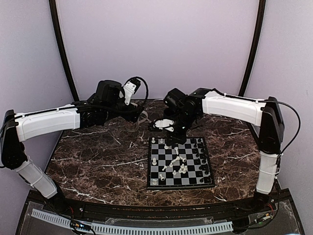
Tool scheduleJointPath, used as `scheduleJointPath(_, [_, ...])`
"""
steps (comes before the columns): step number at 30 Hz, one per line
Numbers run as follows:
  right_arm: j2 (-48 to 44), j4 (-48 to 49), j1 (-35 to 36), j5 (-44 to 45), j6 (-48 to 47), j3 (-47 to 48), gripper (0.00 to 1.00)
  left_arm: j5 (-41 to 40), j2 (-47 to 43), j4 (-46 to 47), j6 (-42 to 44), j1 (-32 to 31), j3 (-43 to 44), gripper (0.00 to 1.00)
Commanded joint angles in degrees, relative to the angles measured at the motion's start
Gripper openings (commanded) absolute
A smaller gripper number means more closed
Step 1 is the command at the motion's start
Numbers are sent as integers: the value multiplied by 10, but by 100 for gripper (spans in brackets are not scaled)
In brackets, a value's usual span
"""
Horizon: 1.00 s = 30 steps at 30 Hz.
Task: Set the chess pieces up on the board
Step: Place the knight on b1.
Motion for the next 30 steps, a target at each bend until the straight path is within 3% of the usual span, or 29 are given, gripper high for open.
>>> scheduleJointPath(1, [49,-5,6,14,20,60,1,-47,-22,3,-14,2,5,85])
scheduleJointPath(16, [210,-52,7,20,46,246,1,-59,-42,18,-5,4,-6,85])
scheduleJointPath(30, [262,-36,6,38,48,272,1,-61,-46,21,8,3,-7,85])
